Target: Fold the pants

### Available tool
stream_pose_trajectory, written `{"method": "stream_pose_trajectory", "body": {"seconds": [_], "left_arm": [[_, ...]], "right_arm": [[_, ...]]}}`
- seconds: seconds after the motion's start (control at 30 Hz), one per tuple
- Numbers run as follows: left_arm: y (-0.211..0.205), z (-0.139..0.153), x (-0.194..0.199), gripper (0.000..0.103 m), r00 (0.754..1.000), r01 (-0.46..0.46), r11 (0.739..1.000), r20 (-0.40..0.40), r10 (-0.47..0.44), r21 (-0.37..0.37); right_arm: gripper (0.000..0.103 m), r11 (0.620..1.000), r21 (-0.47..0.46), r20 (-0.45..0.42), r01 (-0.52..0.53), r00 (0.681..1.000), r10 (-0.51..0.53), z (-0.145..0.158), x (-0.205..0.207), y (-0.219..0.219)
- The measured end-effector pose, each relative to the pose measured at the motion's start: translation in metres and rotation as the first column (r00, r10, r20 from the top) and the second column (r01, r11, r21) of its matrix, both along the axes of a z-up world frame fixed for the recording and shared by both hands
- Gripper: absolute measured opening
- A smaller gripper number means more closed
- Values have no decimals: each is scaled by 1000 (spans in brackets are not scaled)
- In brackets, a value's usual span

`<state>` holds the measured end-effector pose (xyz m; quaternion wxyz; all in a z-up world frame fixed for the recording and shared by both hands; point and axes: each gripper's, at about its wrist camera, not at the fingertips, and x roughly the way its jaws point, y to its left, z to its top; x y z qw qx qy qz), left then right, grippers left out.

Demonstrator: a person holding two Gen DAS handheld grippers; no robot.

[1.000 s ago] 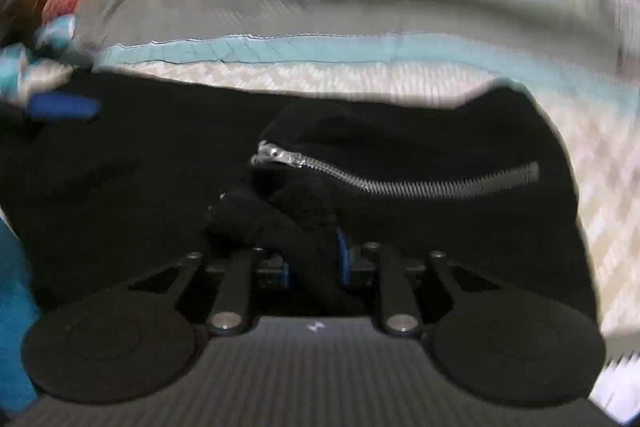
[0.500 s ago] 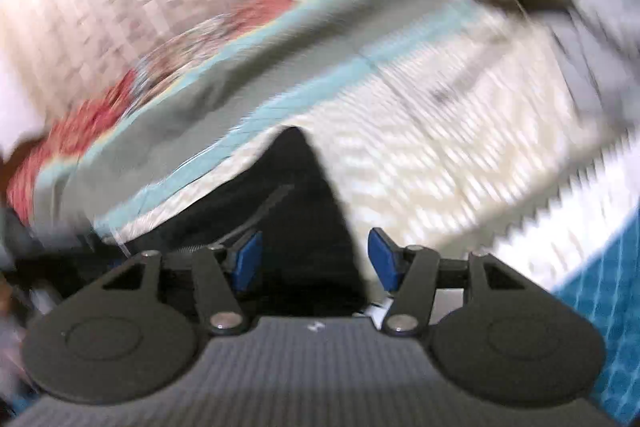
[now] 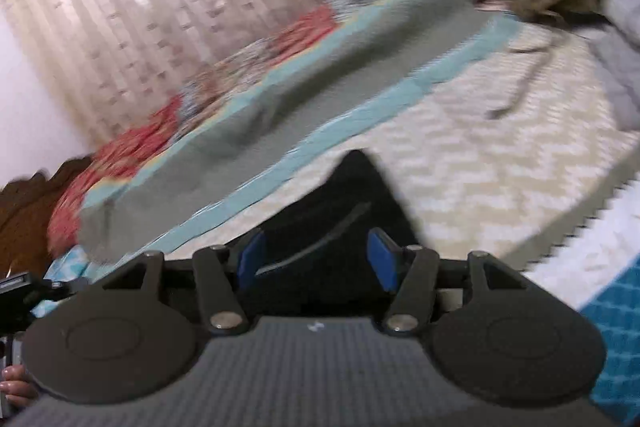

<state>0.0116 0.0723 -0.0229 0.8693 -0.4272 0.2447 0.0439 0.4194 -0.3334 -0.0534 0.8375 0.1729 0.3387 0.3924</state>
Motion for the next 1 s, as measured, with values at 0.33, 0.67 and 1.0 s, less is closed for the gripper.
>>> {"method": "stream_pose_trajectory", "body": {"seconds": [0.33, 0.67, 1.0], "left_arm": [[99, -62, -162, 88, 867, -487, 827, -41, 497, -281], [131, -82, -124, 25, 857, -497, 822, -11, 514, -280], [79, 7, -58, 25, 939, -314, 949, 158, 304, 40]], "right_arm": [[60, 934, -20, -145, -358, 925, 352, 5, -75, 125], [59, 870, -153, -129, -468, 882, 452, 16, -108, 176], [54, 908, -169, -332, -382, 890, 313, -22, -69, 205]]}}
